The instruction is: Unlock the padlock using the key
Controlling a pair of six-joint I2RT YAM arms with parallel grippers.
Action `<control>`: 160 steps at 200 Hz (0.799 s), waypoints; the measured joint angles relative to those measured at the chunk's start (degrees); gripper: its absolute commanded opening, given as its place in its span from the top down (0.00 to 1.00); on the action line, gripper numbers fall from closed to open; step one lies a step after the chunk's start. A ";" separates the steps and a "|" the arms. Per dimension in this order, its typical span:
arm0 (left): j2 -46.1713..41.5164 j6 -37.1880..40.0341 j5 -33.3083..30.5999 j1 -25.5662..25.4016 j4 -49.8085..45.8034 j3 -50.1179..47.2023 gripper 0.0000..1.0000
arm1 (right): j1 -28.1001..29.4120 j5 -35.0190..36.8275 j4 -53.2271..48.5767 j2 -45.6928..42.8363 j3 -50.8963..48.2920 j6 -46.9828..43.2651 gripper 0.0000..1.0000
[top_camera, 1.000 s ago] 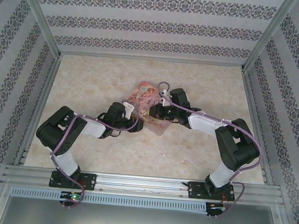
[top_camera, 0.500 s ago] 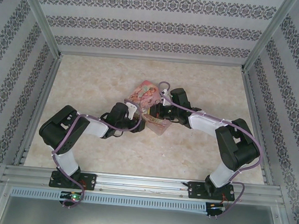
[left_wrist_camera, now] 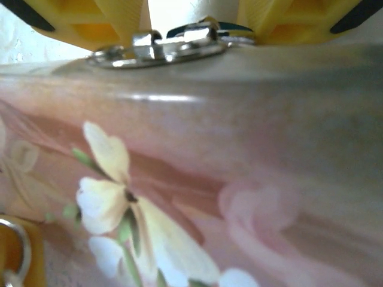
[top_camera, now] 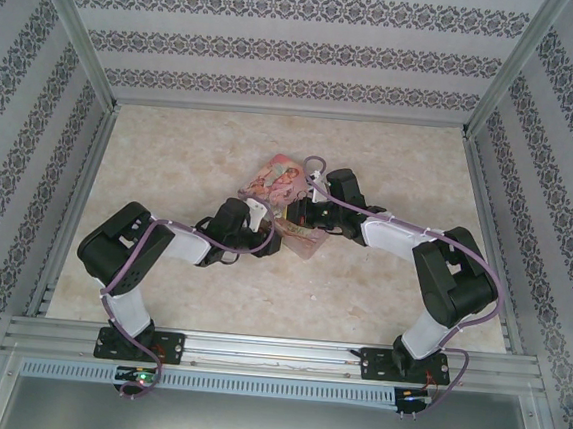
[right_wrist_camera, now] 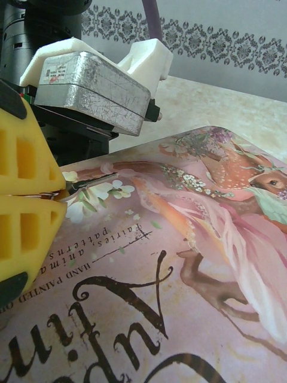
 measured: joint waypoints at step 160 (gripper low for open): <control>-0.31 -3.52 -2.91 -0.20 3.58 -1.86 0.60 | 0.00 0.04 -0.09 -0.11 0.00 -0.07 1.00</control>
